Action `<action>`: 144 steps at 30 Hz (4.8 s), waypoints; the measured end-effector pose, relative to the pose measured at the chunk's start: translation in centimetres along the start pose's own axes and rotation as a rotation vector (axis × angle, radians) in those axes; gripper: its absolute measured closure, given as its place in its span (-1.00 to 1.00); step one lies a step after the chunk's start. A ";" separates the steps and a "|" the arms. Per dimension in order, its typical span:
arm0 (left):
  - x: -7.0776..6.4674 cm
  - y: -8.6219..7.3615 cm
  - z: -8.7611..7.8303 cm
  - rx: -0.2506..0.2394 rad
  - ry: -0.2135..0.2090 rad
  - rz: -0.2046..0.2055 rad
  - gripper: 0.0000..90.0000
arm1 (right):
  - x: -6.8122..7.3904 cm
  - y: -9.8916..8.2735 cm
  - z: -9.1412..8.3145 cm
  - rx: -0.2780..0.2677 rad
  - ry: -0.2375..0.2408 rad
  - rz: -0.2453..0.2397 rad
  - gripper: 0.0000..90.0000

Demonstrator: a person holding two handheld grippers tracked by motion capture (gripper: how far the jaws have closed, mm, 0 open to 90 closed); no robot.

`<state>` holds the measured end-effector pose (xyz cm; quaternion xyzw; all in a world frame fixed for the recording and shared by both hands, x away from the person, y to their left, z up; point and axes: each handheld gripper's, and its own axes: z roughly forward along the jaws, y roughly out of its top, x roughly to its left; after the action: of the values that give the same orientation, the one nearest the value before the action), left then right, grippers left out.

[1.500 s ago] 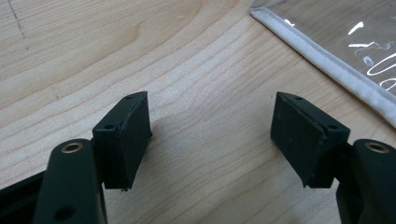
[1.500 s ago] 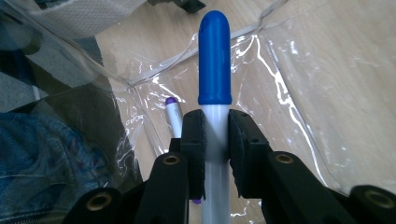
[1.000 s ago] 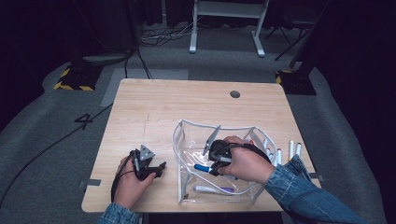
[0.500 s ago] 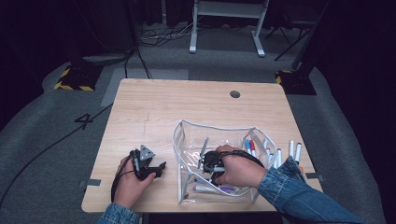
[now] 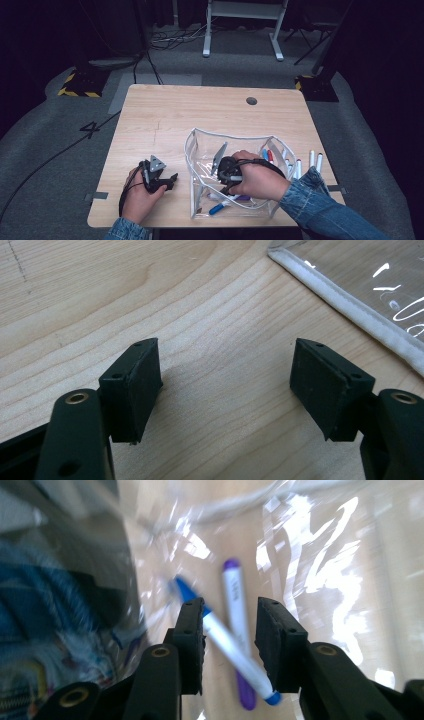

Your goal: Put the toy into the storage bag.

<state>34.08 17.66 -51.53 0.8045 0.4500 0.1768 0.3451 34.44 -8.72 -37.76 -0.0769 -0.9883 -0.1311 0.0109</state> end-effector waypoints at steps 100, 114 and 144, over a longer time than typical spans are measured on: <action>0.0 0.0 0.0 -0.001 -0.001 -0.001 -0.35 | -3.4 -22.2 -14.8 -0.354 -0.324 0.657 0.72; 0.0 0.0 0.0 0.001 0.001 0.001 -0.35 | -1.4 -12.3 -17.1 -0.355 -0.267 0.406 0.72; 0.0 0.0 0.0 -0.001 0.001 -0.001 -0.35 | -0.3 -1.1 -6.1 -0.127 -0.047 0.108 0.72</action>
<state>34.07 17.64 -51.54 0.8042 0.4503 0.1771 0.3452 34.58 -11.42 -32.21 -0.1338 -0.9724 -0.1910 -0.0104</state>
